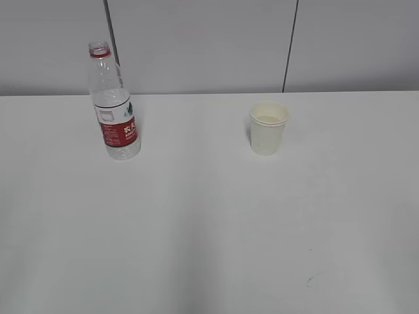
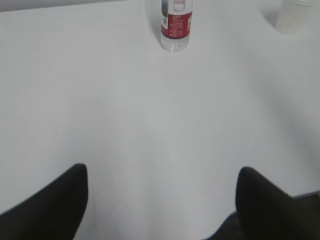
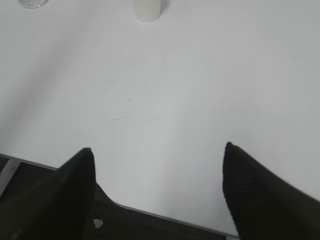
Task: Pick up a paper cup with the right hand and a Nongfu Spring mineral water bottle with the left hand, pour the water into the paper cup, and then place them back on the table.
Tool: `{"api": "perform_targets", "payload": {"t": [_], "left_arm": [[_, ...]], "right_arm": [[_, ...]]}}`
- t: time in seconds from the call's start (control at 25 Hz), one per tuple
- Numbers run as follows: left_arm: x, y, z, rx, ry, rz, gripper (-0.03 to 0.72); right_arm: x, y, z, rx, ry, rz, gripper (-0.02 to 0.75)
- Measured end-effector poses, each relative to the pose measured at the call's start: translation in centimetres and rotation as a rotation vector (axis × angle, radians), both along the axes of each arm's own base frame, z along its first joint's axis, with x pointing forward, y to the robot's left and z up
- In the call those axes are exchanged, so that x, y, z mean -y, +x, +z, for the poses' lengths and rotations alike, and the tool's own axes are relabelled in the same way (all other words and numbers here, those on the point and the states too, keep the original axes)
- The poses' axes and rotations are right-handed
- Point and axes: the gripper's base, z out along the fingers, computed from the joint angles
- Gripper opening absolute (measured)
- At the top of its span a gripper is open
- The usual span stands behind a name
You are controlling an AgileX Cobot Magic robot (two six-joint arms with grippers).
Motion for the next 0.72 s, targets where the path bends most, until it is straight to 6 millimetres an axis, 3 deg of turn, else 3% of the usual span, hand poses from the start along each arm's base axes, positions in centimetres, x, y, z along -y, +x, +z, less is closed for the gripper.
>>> {"api": "perform_targets", "payload": {"t": [0.72], "left_arm": [[-0.10,0.15,-0.05,0.010,0.018,0.050,0.553]], "right_arm": [[0.16,0.11,-0.08,0.005,-0.028,-0.069,0.591]]}}
